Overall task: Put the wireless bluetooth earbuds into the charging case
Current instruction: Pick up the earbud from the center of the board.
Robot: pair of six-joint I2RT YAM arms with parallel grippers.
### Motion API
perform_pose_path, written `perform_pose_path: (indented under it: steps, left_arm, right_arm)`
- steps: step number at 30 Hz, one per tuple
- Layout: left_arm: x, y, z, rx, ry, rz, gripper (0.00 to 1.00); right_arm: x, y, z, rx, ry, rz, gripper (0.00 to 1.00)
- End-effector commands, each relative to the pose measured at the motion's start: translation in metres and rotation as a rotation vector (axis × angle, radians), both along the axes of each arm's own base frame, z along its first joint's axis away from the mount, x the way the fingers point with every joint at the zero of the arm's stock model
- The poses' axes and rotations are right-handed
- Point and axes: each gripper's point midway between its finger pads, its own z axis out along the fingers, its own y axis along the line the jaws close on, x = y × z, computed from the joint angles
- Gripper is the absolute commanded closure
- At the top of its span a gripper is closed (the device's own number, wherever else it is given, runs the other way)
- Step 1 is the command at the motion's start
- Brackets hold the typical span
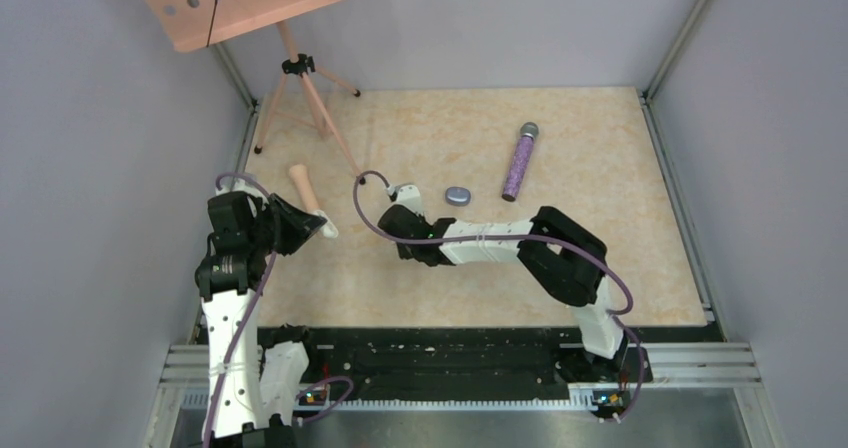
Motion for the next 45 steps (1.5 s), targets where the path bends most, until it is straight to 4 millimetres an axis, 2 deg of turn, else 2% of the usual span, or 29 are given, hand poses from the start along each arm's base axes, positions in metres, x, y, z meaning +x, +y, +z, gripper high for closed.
perform_pose_path:
  steps: [1, 5, 8, 10, 12, 17, 22, 31, 45]
  left_arm:
    - [0.005, -0.001, 0.01, -0.003, -0.052, -0.011, 1.0]
    - [0.005, -0.002, 0.009, -0.009, -0.052, -0.015, 1.0]
    - [0.006, -0.002, 0.008, -0.014, -0.048, -0.015, 1.0]
    - [0.006, -0.002, 0.008, -0.014, -0.051, -0.016, 1.0]
    - [0.006, -0.003, 0.01, -0.013, -0.055, -0.017, 1.0]
    - [0.004, -0.002, 0.012, -0.001, -0.059, -0.015, 1.0]
    - [0.005, -0.002, 0.01, -0.006, -0.055, -0.017, 1.0]
    - [0.005, -0.002, 0.008, 0.0, -0.053, -0.019, 1.0]
    - [0.004, -0.001, 0.007, 0.004, -0.052, -0.017, 1.0]
  right_arm:
    - [0.003, -0.016, 0.05, 0.046, -0.089, 0.011, 0.96]
    - [-0.005, -0.034, 0.058, 0.052, -0.092, 0.012, 0.94]
    - [-0.009, -0.028, 0.065, 0.093, -0.085, 0.039, 0.84]
    - [-0.006, -0.019, 0.069, 0.11, -0.085, 0.046, 0.75]
    - [-0.001, -0.014, 0.068, 0.115, -0.077, 0.049, 0.71]
    - [0.02, -0.009, 0.06, 0.135, -0.039, 0.021, 0.71]
    - [0.028, 0.0, 0.05, 0.11, -0.025, 0.04, 0.71]
    - [0.029, 0.006, 0.027, 0.095, 0.026, 0.043, 0.71]
    - [0.025, 0.018, 0.012, 0.116, 0.074, 0.068, 0.7]
